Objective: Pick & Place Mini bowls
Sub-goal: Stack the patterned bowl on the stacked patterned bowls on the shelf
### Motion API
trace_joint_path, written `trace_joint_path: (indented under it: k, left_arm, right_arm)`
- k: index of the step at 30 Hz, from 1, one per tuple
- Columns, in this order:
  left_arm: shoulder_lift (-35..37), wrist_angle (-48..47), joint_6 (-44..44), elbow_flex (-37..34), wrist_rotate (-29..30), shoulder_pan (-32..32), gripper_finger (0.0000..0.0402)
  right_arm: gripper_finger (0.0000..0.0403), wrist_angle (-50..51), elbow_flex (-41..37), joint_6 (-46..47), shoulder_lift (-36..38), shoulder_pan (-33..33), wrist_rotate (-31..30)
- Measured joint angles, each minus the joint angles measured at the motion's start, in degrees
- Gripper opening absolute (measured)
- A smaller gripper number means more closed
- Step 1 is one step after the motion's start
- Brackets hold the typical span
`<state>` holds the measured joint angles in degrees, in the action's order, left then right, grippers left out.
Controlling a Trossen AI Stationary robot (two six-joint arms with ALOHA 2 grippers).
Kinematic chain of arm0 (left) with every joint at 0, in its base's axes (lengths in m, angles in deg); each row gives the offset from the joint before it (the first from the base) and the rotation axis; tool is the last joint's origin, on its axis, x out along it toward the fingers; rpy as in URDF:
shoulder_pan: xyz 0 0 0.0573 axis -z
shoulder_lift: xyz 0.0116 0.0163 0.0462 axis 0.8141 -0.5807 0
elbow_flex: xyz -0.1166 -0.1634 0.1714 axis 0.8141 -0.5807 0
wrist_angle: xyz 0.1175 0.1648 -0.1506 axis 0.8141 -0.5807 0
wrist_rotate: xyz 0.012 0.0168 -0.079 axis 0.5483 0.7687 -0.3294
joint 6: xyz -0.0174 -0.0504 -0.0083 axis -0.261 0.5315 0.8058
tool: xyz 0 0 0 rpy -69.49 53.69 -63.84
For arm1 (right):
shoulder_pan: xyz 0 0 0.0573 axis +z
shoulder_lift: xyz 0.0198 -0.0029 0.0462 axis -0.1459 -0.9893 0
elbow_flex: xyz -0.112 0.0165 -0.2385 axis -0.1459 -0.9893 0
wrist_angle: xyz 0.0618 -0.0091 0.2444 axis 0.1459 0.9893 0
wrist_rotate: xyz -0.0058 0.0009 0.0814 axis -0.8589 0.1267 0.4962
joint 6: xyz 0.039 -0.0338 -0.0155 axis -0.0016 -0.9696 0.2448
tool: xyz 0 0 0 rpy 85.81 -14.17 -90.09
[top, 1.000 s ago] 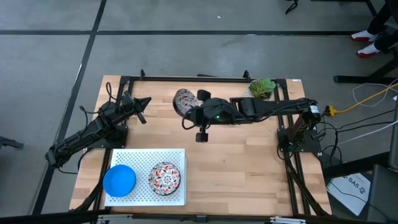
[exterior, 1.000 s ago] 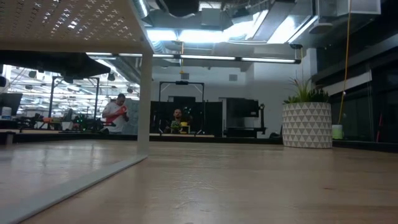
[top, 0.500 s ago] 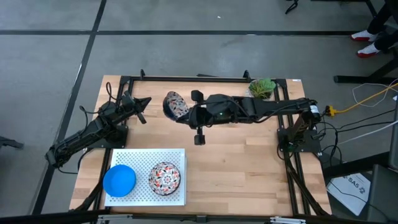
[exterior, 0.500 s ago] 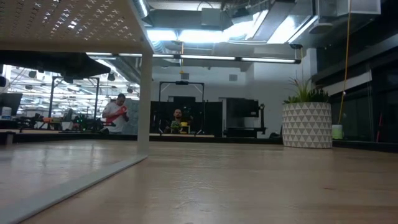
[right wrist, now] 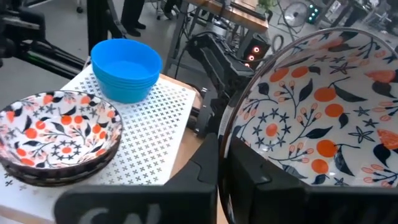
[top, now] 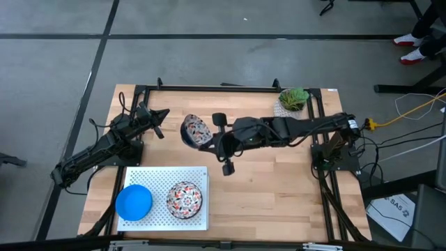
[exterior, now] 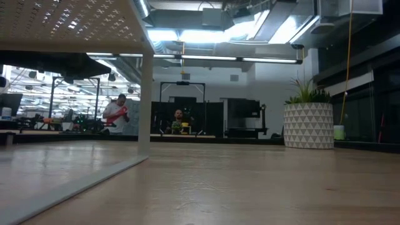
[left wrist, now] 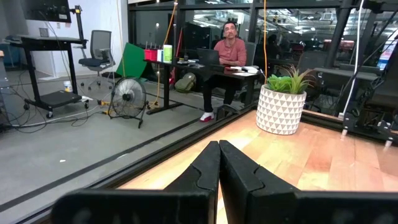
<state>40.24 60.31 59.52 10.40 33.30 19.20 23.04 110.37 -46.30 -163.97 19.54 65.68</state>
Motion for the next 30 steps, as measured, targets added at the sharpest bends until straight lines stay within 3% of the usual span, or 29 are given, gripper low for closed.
trace_joint_path:
  k: [19,23,30]
  left_arm:
    - [0.02,0.01,0.0,0.0,0.0,-0.01,0.0004]
    - [0.0,0.01,0.0,0.0,0.0,-0.01,0.0004]
    - [0.02,-0.01,0.0,0.0,0.02,-0.01,0.0004]
  right_arm:
    - [0.0016,-2.82,0.71,-0.37,-2.3,2.95,0.61]
    - [0.0016,-0.82,6.41,-2.01,-6.06,3.45,0.52]
    - [0.0016,12.7,23.45,-2.39,-13.75,3.85,0.6]
